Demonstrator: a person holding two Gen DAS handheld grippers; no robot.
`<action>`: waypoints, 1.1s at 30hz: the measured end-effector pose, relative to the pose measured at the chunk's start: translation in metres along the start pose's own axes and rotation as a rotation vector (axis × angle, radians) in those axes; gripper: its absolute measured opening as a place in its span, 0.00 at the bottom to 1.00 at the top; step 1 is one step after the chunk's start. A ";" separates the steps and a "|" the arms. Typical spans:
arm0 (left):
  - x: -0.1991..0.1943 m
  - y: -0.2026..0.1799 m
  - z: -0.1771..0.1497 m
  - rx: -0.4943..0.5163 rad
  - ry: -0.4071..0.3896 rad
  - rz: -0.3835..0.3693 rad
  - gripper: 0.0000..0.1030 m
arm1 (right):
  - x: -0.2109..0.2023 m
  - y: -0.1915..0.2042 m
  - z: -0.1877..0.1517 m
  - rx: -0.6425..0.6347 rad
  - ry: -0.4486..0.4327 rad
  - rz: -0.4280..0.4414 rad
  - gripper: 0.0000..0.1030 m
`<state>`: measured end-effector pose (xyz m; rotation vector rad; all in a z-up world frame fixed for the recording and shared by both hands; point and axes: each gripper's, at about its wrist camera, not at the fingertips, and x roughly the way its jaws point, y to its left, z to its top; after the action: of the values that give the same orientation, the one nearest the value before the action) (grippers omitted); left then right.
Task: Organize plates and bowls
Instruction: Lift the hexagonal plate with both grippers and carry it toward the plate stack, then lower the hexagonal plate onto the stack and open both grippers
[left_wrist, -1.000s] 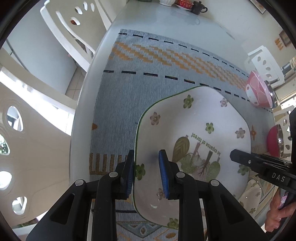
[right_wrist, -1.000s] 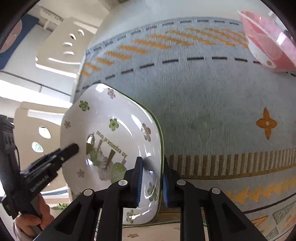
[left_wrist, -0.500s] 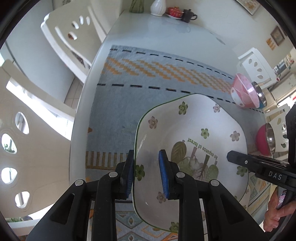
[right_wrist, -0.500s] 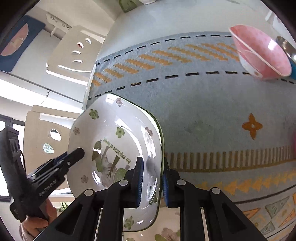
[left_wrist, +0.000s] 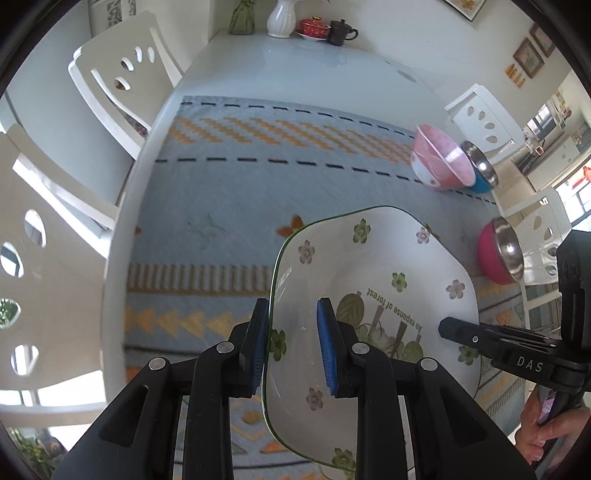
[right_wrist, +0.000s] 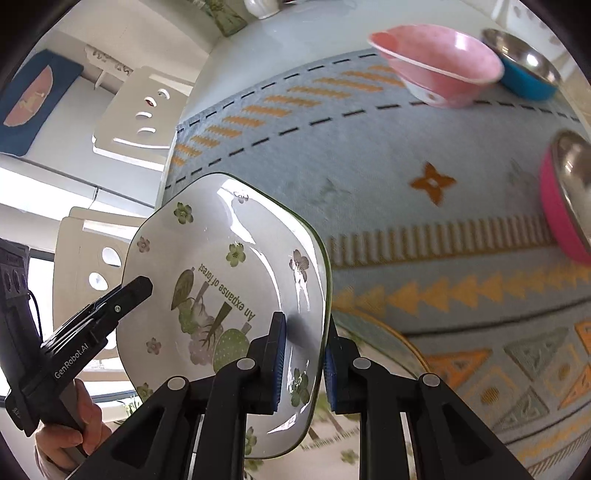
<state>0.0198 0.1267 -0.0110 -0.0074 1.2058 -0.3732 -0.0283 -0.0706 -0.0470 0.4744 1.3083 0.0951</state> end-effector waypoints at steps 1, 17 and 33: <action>0.000 -0.003 -0.004 0.001 0.001 0.001 0.21 | -0.004 -0.004 -0.005 0.000 0.000 -0.006 0.18; -0.004 -0.036 -0.062 -0.034 0.024 -0.026 0.21 | -0.027 -0.040 -0.059 -0.012 0.028 -0.028 0.18; 0.007 -0.038 -0.085 -0.047 0.057 -0.007 0.21 | -0.013 -0.051 -0.074 -0.002 0.058 -0.028 0.18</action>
<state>-0.0660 0.1050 -0.0411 -0.0416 1.2704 -0.3531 -0.1118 -0.1005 -0.0681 0.4544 1.3718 0.0869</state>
